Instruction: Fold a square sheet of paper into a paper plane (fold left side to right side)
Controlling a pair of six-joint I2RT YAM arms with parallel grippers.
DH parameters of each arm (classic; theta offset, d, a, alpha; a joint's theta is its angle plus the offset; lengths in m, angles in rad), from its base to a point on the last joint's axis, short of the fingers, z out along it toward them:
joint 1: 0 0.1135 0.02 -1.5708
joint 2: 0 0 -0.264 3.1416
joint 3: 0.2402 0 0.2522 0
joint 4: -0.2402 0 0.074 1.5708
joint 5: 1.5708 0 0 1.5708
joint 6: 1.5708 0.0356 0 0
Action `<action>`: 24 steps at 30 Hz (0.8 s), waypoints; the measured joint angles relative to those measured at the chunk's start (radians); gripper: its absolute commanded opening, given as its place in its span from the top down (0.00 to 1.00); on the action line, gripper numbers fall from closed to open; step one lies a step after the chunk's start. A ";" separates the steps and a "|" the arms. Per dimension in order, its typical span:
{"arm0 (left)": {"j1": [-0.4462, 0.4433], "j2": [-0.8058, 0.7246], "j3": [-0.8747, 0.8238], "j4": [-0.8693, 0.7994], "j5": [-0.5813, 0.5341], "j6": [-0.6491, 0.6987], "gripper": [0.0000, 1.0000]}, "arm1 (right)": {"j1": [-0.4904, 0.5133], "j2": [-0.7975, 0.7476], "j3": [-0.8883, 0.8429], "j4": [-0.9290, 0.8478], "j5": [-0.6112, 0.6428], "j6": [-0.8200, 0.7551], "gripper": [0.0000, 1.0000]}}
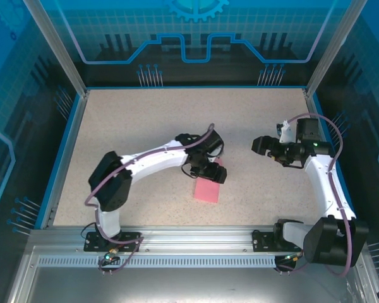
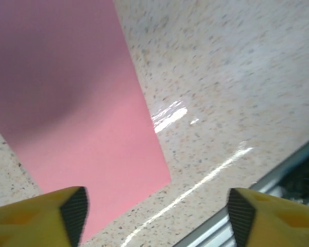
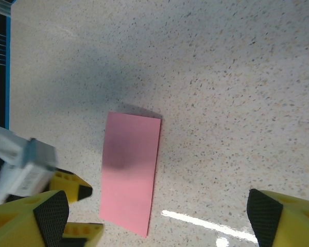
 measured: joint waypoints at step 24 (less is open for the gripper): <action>0.269 -0.206 -0.462 0.396 0.212 -0.171 0.28 | 0.489 0.522 0.037 0.322 0.111 0.152 0.55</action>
